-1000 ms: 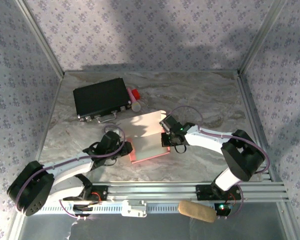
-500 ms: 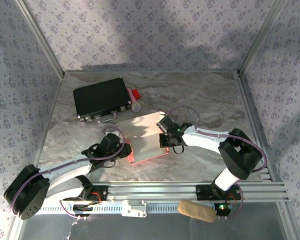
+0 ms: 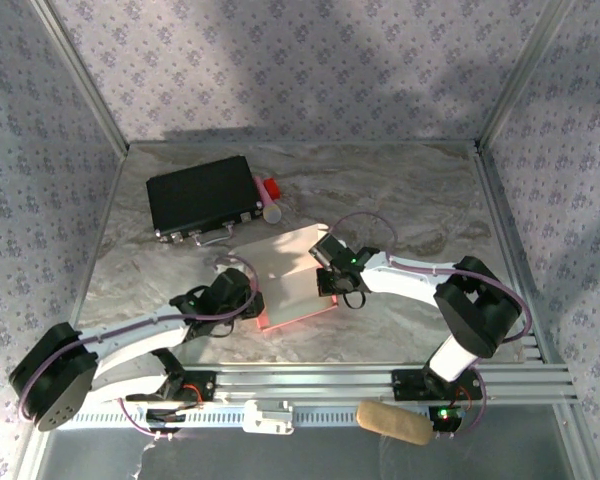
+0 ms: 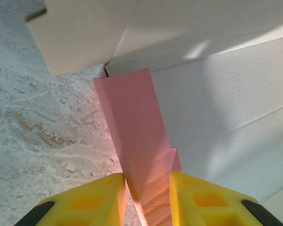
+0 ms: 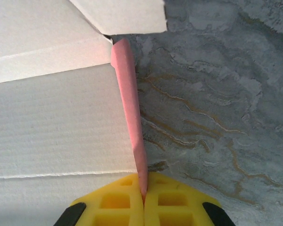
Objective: Fold the paper box
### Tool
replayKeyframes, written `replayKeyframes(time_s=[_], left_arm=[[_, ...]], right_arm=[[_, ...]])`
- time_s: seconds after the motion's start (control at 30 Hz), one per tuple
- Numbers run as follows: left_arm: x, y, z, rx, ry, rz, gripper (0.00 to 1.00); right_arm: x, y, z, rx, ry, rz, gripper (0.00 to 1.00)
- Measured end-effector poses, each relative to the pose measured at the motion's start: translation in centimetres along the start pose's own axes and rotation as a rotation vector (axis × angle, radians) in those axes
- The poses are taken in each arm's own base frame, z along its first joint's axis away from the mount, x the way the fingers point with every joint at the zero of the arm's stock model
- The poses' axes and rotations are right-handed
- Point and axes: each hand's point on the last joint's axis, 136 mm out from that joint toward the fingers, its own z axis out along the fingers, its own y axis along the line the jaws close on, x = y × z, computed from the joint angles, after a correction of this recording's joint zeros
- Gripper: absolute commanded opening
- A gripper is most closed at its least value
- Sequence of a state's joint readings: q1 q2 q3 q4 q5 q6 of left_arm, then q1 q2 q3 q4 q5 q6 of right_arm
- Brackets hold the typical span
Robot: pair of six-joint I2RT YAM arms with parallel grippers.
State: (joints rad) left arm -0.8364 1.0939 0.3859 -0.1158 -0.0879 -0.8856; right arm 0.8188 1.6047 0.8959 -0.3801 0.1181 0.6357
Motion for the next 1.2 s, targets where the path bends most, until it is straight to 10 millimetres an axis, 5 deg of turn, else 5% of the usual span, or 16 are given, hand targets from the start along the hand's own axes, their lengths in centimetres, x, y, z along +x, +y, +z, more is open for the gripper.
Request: replayKeyframes(time_s=[0.23,0.4,0.57,0.93,1.1,1.2], left_arm=[[0.1,-0.2,0.4,-0.04,0.001,0.032,0.29],[0.3,0.2,0.2,-0.088,-0.003,0.067,0.16],[0.4,0.5,0.1,-0.11,-0.008,0.077,0.25],[1.0,0.1,0.3,-0.136,-0.001,0.122,0.24],[0.8,0.2,0.7,-0.179,-0.011,0.122,0.0],[0.6,0.2,0.7,-0.214,-0.012,0.125,0.0]], right_arm=[[0.0,0.0,-0.1,0.003,0.001,0.0,0.0],[0.0,0.0,-0.1,0.005,-0.001,-0.001,0.0],[0.1,0.2,-0.1,0.003,-0.001,-0.004,0.0],[0.0,0.1,-0.1,0.009,-0.006,0.016,0.0],[0.2,0.0,-0.1,0.024,-0.009,0.029,0.0],[0.3,0.0,-0.1,0.034,-0.015,0.035,0.0]])
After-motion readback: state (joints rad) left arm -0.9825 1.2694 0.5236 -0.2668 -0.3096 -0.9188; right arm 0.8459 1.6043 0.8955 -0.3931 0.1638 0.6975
